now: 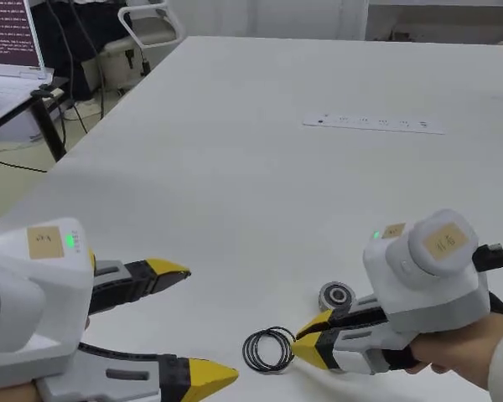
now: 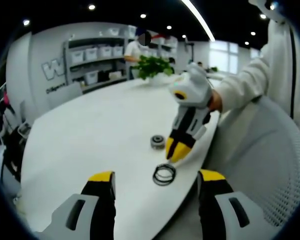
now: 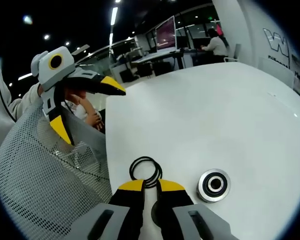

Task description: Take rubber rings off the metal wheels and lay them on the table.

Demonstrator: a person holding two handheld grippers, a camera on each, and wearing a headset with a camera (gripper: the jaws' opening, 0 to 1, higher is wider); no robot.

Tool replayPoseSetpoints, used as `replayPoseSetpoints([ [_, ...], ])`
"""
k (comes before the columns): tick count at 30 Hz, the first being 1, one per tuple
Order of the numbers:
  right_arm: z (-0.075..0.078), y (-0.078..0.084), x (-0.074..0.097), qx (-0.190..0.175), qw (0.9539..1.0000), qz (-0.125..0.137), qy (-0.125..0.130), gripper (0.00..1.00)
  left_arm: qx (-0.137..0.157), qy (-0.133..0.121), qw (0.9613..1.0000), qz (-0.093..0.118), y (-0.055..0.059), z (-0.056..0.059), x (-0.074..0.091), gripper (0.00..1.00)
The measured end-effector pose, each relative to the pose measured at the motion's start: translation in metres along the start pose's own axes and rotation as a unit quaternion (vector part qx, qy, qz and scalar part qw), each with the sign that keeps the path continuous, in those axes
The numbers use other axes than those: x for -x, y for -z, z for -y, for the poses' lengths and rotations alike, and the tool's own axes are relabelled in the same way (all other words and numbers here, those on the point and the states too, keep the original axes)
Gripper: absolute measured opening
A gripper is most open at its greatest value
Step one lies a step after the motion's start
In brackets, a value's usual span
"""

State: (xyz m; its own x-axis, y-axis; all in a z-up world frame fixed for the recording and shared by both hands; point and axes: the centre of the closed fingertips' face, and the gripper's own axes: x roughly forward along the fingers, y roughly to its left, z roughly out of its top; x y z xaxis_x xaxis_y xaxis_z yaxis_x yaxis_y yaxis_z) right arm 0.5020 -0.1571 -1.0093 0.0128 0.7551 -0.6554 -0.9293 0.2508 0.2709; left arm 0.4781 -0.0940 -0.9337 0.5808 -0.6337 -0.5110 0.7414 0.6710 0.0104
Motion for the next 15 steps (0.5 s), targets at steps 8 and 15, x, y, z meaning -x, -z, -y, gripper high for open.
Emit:
replayPoseSetpoints([
  [8, 0.002, -0.004, 0.006, 0.004, 0.9999, 0.006, 0.009, 0.07, 0.000, 0.001, 1.0000, -0.003, 0.001, 0.000, 0.000, 0.68],
  [15, 0.000, -0.017, 0.018, 0.007, 0.9995, 0.027, 0.014, 0.09, -0.003, 0.004, 1.0000, -0.008, 0.003, 0.002, -0.001, 0.70],
])
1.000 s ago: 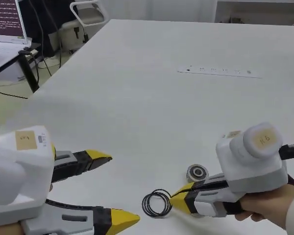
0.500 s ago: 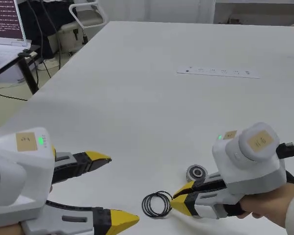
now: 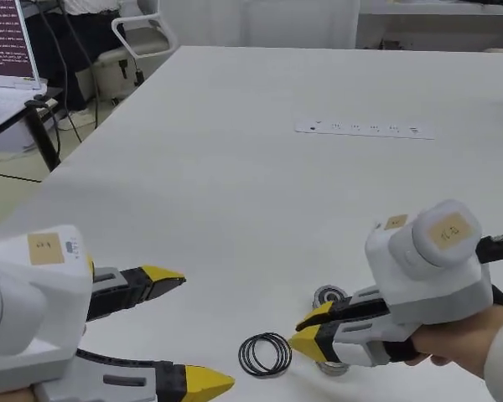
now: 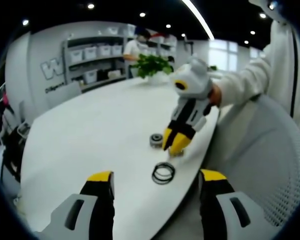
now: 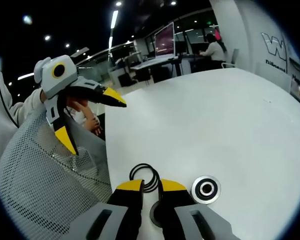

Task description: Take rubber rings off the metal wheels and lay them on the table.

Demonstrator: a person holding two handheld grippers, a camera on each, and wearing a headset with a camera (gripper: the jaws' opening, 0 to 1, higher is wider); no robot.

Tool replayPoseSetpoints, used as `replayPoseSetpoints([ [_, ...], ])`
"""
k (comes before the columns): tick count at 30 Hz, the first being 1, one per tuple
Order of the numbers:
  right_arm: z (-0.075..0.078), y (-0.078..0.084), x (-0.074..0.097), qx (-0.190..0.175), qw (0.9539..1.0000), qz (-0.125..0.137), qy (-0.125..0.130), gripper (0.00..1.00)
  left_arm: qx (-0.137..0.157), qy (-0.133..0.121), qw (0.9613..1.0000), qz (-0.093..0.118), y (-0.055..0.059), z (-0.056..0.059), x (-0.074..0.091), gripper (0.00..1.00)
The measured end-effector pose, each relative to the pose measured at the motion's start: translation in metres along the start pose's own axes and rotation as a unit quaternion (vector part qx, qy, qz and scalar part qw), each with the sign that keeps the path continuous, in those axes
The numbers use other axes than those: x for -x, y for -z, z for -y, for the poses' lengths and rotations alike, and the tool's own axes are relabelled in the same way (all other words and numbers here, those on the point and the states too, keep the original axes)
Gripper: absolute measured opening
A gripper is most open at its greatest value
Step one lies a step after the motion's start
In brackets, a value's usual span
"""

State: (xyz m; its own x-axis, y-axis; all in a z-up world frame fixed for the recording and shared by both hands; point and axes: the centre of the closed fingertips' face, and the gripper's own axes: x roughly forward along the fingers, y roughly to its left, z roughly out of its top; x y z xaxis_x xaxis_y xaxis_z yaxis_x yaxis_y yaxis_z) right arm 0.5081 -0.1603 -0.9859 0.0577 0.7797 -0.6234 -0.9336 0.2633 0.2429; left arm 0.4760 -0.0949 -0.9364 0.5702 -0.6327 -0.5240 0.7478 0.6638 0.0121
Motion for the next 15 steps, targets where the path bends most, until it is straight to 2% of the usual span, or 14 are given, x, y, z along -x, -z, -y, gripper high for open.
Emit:
replayPoseSetpoints([
  [8, -0.008, -0.021, 0.018, 0.009, 0.9994, 0.034, -0.002, 0.19, 0.000, 0.007, 1.0000, -0.002, 0.001, 0.003, -0.001, 0.73],
  [15, -0.021, -0.035, 0.041, 0.022, 0.9977, 0.064, -0.005, 0.39, -0.007, 0.010, 0.9999, -0.001, 0.000, 0.005, 0.000, 0.76],
])
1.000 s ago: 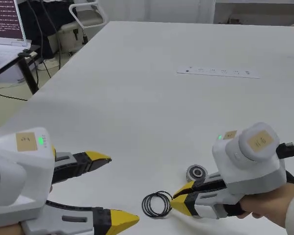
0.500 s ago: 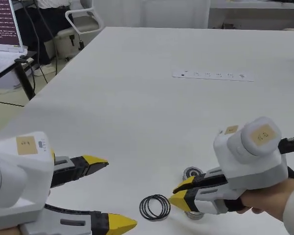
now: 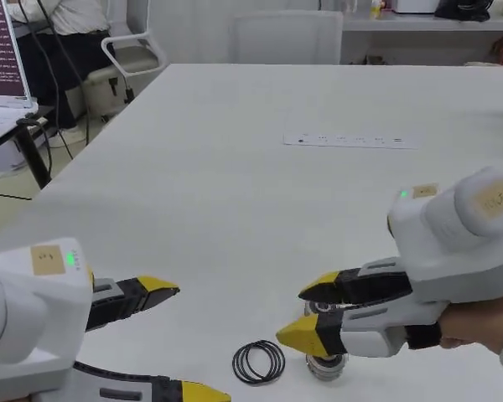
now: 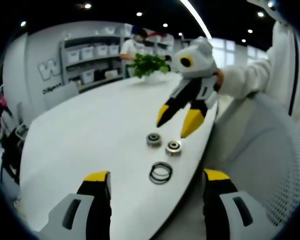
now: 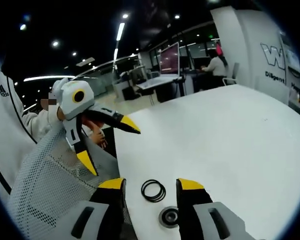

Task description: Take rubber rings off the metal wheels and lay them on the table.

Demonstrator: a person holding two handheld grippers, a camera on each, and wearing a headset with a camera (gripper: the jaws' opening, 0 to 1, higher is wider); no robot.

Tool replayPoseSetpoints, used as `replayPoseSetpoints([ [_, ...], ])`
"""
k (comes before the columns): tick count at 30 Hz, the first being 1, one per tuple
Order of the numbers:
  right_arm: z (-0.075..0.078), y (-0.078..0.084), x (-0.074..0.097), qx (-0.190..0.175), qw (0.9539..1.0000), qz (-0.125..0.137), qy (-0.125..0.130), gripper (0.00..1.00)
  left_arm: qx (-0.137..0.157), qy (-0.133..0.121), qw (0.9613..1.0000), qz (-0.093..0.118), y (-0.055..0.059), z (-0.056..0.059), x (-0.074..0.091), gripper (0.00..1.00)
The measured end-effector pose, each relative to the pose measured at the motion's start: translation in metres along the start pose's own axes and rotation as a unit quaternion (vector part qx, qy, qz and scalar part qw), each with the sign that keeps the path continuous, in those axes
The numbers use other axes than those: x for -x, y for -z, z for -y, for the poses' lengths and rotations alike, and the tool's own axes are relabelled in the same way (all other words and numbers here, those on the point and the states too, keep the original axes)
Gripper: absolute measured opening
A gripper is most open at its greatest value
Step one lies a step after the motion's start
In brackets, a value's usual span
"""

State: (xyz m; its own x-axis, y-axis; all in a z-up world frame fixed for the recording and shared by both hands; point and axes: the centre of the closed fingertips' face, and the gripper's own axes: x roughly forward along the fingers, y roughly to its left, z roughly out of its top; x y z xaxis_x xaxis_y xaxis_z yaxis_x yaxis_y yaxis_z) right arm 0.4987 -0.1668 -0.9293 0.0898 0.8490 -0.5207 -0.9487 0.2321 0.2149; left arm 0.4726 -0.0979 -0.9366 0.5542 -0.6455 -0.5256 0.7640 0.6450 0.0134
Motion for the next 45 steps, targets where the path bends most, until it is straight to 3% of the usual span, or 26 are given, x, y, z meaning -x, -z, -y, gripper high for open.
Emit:
replayPoseSetpoints([
  [10, -0.003, -0.007, 0.047, 0.001, 0.9985, 0.046, 0.029, 0.68, 0.005, 0.017, 0.9996, 0.022, -0.013, 0.004, 0.003, 0.90],
  [15, -0.006, -0.014, 0.071, -0.008, 0.9959, 0.082, 0.037, 0.90, 0.004, 0.014, 0.9995, 0.028, -0.018, 0.002, 0.006, 0.93],
  [24, 0.009, -0.006, 0.109, -0.009, 0.9912, 0.094, 0.093, 0.99, 0.012, -0.002, 0.9993, 0.036, -0.021, -0.006, 0.019, 0.99],
  [31, 0.021, 0.015, 0.132, -0.049, 0.9856, 0.100, 0.128, 0.99, 0.024, -0.024, 0.9987, 0.039, -0.016, -0.016, 0.031, 1.00],
  [36, 0.021, 0.033, 0.138, -0.065, 0.9833, 0.091, 0.144, 0.99, 0.028, -0.040, 0.9983, 0.031, -0.008, -0.024, 0.036, 1.00],
  [41, 0.017, 0.050, 0.137, -0.091, 0.9803, 0.085, 0.154, 0.99, 0.043, -0.036, 0.9976, 0.040, -0.008, -0.021, 0.035, 1.00],
  [45, 0.016, 0.065, 0.136, -0.099, 0.9777, 0.064, 0.174, 0.99, 0.048, -0.032, 0.9976, 0.038, -0.006, -0.017, 0.034, 0.99],
])
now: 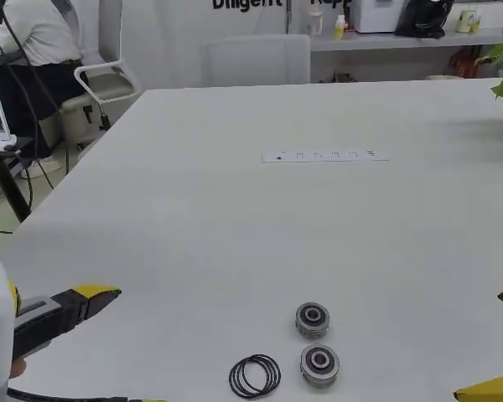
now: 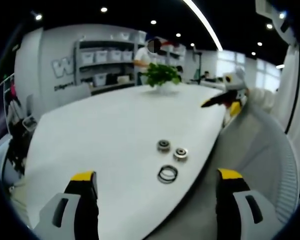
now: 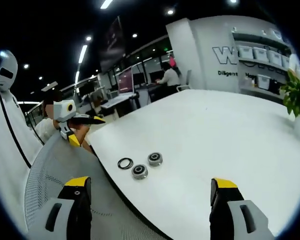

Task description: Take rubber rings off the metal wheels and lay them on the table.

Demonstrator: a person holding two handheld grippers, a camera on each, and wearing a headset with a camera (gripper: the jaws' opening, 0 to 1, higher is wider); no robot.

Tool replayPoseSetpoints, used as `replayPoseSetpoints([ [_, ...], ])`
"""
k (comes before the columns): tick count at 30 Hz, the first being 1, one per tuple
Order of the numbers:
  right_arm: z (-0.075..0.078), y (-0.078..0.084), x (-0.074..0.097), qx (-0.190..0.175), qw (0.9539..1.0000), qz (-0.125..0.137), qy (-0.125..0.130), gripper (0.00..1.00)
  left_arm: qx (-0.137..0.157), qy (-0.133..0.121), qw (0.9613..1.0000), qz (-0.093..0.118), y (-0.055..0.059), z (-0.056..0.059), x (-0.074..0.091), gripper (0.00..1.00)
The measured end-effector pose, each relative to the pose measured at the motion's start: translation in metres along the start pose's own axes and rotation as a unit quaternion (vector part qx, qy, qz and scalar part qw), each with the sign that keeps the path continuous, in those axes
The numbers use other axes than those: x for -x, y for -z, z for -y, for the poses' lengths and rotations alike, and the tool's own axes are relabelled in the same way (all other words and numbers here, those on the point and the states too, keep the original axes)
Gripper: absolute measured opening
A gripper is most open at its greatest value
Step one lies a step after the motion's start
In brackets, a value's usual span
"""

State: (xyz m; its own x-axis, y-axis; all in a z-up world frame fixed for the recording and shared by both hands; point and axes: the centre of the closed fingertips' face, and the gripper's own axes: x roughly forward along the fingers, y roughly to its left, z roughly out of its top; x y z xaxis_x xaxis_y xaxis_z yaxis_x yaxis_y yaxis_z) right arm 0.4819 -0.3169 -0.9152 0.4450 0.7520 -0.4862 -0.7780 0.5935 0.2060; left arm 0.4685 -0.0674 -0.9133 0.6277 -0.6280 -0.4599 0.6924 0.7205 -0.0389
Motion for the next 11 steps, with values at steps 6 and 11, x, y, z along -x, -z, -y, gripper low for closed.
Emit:
replayPoseSetpoints([
  [6, -0.006, 0.011, 0.001, -0.015, 0.9998, -0.013, 0.005, 0.99, 0.021, 0.001, 0.9998, -0.003, 0.002, 0.001, 0.000, 0.96],
  [11, -0.012, 0.012, 0.005, -0.022, 0.9996, -0.008, 0.014, 0.97, 0.022, 0.005, 0.9997, -0.010, 0.003, 0.004, -0.001, 0.95],
])
